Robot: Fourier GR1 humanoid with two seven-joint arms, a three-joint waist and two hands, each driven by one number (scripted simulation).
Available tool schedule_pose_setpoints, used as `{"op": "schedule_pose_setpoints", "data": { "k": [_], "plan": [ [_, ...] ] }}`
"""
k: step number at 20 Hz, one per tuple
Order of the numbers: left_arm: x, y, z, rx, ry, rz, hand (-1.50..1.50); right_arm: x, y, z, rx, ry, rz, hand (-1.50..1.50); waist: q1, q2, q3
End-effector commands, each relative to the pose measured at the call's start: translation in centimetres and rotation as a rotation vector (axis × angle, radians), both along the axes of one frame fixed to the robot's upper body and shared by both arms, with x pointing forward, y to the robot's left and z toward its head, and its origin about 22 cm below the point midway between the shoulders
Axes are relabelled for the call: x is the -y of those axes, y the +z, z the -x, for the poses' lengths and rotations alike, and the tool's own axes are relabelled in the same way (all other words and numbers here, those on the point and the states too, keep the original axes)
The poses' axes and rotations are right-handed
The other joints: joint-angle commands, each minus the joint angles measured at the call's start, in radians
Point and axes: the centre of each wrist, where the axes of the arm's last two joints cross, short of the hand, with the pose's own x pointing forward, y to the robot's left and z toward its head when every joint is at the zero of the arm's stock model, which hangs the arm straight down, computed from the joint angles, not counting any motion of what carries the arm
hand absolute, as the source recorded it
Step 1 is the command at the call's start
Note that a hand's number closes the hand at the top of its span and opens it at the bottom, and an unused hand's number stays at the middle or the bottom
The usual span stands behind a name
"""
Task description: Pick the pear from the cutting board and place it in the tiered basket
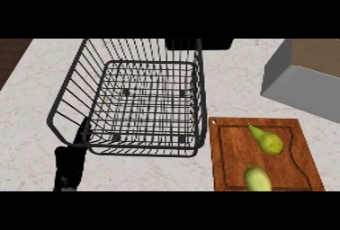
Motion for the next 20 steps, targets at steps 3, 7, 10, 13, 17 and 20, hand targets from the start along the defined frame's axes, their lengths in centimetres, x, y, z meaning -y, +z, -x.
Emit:
{"op": "schedule_pose_setpoints", "data": {
  "k": [3, 7, 10, 13, 17, 20],
  "plan": [
    [-0.5, -1.1, 0.5, -0.016, -0.003, -0.011, 0.00, -3.1, 2.6, 0.3, -0.088, 0.032, 0.376, -1.50, -0.001, 0.003, -0.002],
    [-0.6, 0.0, 0.9, -0.018, 0.000, 0.002, 0.00, -7.1, 2.5, 1.6, -0.060, -0.081, 0.403, -1.50, 0.001, 0.000, 0.000],
    [1.7, -0.7, 0.6, -0.016, 0.016, -0.002, 0.00, -9.2, 1.4, 1.7, -0.087, -0.109, 0.421, -1.50, 0.012, 0.004, 0.001],
    [1.5, -1.2, -0.7, -0.015, -0.012, 0.001, 0.00, -10.8, 1.0, 1.5, -0.104, -0.109, 0.475, -1.50, 0.015, 0.006, 0.001],
    [-0.1, -0.1, 0.4, -0.005, -0.004, -0.003, 0.00, -12.5, 0.1, 2.3, -0.117, -0.124, 0.584, -1.50, 0.016, 0.004, 0.001],
    [0.9, -1.1, -0.2, -0.002, -0.010, 0.000, 0.00, -13.1, -0.7, 1.2, -0.195, -0.142, 0.667, -1.50, 0.021, 0.007, 0.001]
  ]
}}
